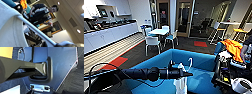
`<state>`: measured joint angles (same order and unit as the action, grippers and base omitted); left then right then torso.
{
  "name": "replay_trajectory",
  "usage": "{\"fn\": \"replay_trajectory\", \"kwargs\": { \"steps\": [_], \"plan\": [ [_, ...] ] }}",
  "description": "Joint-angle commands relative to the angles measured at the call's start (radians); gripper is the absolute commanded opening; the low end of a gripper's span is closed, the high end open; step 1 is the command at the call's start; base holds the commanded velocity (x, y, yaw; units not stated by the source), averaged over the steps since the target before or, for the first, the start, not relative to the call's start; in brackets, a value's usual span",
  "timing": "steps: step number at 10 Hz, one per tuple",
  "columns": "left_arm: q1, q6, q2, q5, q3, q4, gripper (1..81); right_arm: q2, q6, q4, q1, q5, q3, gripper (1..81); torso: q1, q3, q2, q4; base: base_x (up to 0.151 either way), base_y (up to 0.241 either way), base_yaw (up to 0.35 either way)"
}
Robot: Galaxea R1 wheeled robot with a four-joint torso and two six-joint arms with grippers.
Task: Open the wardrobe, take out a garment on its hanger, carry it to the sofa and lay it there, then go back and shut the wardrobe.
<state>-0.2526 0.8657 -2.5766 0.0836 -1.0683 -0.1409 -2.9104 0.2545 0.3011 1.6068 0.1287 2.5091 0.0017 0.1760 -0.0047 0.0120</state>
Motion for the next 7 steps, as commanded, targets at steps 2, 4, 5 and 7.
{"fn": "replay_trajectory", "kwargs": {
  "steps": [2, 4, 5, 7],
  "plan": [
    [0.147, -0.005, -0.005, -0.038, 0.039, -0.016, 1.0, 0.0, -0.001, 0.013, -0.015, -0.057, -0.003, 81.1, 0.0, 0.0, 0.0, 0.0, 0.033, 0.0, 0.0],
    [0.147, -0.005, -0.008, -0.039, 0.04, -0.016, 1.0, 0.0, -0.001, 0.015, -0.015, -0.058, -0.003, 81.1, -0.002, 0.0, -0.001, 0.0, 0.108, 0.0, 0.0],
    [0.147, -0.005, -0.008, -0.039, 0.042, -0.016, 1.0, 0.0, -0.001, 0.015, -0.015, -0.057, -0.003, 81.1, -0.002, 0.0, -0.002, 0.0, 0.133, 0.0, 0.0],
    [0.147, -0.005, -0.011, -0.039, 0.044, -0.016, 1.0, 0.0, -0.001, 0.015, -0.015, -0.058, -0.003, 81.1, -0.001, 0.0, 0.0, 0.0, 0.133, 0.0, 0.0]
  ]
}}
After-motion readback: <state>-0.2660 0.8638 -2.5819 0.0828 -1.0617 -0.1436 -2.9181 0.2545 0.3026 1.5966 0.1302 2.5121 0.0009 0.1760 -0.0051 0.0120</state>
